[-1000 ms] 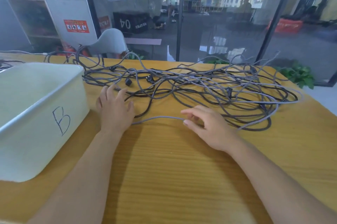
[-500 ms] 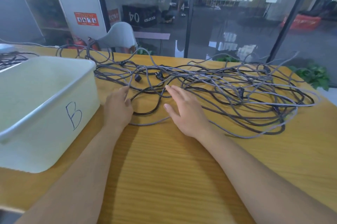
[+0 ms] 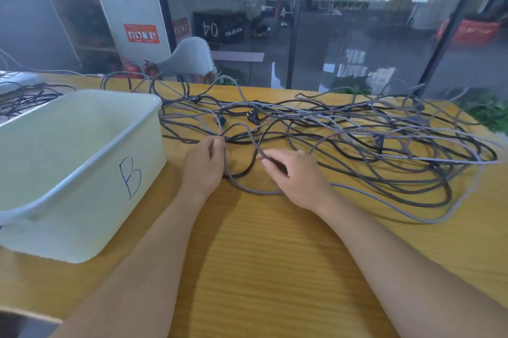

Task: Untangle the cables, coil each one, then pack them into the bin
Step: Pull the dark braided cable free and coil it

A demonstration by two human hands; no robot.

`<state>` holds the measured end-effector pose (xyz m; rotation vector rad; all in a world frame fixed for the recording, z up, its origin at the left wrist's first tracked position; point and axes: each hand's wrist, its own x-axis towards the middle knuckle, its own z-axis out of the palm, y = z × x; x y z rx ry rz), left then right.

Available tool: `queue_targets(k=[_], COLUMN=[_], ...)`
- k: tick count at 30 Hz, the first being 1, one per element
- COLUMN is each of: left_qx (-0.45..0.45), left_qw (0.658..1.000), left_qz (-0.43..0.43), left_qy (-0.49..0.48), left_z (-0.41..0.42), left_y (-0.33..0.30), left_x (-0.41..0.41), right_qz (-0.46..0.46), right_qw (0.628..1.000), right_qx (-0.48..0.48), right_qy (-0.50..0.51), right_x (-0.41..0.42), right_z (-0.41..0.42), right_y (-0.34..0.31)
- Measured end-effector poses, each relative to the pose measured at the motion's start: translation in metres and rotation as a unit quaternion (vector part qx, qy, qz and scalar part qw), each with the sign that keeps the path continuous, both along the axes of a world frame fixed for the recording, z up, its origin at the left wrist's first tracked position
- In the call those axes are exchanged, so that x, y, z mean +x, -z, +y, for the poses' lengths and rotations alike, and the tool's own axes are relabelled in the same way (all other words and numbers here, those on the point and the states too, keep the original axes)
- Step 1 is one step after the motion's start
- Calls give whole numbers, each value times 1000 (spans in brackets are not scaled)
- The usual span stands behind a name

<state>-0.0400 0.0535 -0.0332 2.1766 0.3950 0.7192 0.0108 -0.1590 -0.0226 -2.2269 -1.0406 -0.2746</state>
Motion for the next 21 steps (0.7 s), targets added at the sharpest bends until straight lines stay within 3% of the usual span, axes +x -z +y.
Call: queue_targets(k=[5,9,12,14,18,21], left_qx=[-80,28,120,173,205,204], left_qw=[997,999,992,984,977,978], left_qz=[-9,-5,17,38,49,16], left_qy=[16,14,25,26,19,39], left_z=[-2,-8,-12,-14,-13,-15], left_y=[-5,-4,-1,0,0,-3], left_x=[3,3,3,4,4,1], right_qz=[-62,-23,55,52,29,70], right_qw=[997,999,996,990,978,986], right_qx=[-52,-26,73,131,191,138], right_qy=[12,-2,3,25,79,67], right_x=[-9,-13,-16,-18,-15,-9], right_z=[-54,-86,-93,-92,-97,-107], right_y=[-2,1,-9,-16,-26,-26])
